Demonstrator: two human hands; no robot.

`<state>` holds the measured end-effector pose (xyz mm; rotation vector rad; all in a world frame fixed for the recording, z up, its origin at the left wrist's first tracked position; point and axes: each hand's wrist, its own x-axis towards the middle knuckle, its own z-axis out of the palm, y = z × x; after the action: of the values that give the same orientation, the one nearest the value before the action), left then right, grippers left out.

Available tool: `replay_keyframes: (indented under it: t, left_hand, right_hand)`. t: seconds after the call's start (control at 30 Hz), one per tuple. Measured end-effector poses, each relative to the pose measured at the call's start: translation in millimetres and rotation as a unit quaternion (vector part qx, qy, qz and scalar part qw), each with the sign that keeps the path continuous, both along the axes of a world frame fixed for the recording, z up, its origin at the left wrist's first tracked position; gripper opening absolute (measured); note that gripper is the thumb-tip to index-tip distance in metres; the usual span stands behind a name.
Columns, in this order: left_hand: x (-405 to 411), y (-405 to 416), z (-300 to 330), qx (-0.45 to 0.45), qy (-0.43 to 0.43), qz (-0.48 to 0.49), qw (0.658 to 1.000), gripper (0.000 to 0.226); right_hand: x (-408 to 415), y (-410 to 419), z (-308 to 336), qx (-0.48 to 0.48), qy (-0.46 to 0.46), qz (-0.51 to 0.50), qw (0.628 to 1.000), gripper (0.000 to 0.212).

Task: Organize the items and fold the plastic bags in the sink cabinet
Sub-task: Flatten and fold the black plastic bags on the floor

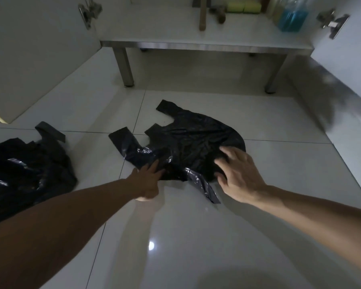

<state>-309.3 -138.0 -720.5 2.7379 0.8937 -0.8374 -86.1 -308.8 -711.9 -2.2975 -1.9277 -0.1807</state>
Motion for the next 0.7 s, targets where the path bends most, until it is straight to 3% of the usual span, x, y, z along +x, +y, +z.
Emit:
replay_keyframes:
  t: [0.07, 0.13, 0.27, 0.43, 0.47, 0.53, 0.6, 0.7]
  left_hand:
    - [-2, 2, 0, -0.011, 0.018, -0.004, 1.0, 0.073]
    - [-4, 6, 0, -0.012, 0.031, -0.012, 0.999, 0.071]
    - [-6, 15, 7, -0.033, 0.048, 0.006, 0.998, 0.065]
    - [-4, 16, 6, -0.02, 0.056, 0.016, 0.998, 0.066]
    - [-3, 15, 4, -0.012, 0.058, 0.015, 0.998, 0.066]
    - [-2, 14, 0, 0.019, 0.063, 0.01, 0.998, 0.065]
    - [-1, 14, -4, 0.058, 0.066, 0.008, 0.996, 0.066]
    - [1, 14, -5, 0.076, 0.065, 0.033, 0.994, 0.068]
  right_hand:
    - [5, 0, -5, -0.151, 0.017, -0.007, 0.988, 0.048]
    - [15, -2, -8, -0.24, 0.031, -0.027, 0.97, 0.051]
    - [43, -3, -1, -0.247, -0.061, -0.038, 0.966, 0.031]
    - [61, -4, 4, -0.243, -0.147, -0.12, 0.951, 0.033]
    - [56, -4, 4, -0.208, -0.124, -0.097, 0.965, 0.035]
    - [41, -7, 6, -0.147, 0.008, -0.039, 0.988, 0.035]
    - [22, -12, 7, -0.203, 0.142, -0.026, 0.969, 0.046]
    - [-2, -23, 3, -0.323, 0.08, -0.024, 0.943, 0.066]
